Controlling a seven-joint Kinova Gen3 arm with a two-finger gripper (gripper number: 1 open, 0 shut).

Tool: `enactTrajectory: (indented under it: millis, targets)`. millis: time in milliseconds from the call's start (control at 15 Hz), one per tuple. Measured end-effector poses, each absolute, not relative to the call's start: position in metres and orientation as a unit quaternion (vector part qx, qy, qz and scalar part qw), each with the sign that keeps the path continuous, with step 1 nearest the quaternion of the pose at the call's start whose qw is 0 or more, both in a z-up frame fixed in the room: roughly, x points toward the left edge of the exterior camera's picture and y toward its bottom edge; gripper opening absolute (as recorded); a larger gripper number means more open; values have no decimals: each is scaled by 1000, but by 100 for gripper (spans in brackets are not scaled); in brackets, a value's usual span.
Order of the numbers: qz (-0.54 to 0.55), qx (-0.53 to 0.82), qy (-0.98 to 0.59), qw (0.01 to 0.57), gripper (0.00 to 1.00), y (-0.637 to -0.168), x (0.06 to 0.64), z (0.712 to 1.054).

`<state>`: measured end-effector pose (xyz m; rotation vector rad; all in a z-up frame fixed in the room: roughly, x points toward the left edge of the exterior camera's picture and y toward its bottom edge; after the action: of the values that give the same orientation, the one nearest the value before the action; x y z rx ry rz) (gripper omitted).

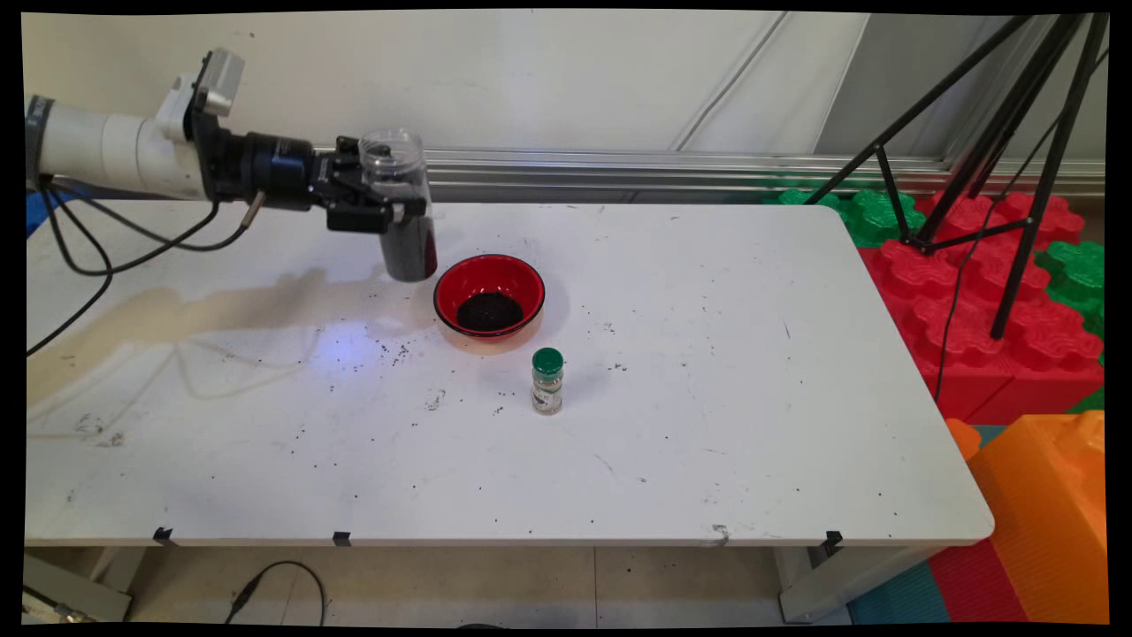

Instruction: Pour the black seasoning powder in the red bowl

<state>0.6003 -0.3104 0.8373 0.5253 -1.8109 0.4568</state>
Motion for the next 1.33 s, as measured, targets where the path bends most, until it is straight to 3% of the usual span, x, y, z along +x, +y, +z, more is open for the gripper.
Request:
enactTrajectory:
  millis: [1333]
  targets:
    - [271, 203, -766, 546, 0, -391, 594, 849]
